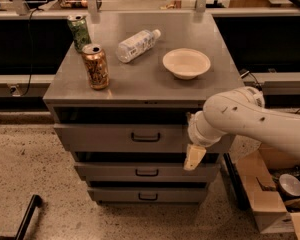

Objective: Open top drawer

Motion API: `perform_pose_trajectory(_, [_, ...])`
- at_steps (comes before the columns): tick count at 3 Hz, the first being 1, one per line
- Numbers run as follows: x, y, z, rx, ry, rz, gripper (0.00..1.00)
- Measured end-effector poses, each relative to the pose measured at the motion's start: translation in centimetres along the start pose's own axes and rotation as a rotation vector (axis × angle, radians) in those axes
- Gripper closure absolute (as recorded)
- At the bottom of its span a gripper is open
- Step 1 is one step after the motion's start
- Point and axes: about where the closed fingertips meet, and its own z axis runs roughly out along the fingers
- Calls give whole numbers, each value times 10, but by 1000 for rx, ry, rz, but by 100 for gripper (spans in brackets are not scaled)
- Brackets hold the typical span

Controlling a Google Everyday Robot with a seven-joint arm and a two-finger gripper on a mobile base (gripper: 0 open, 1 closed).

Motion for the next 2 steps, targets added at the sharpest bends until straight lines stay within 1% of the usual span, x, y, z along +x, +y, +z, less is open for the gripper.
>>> perform_pose_trajectory(1, [-2, -1, 8, -23, 0, -15, 20])
perform_pose_trajectory(2, [1, 8, 6, -51, 6, -30, 44])
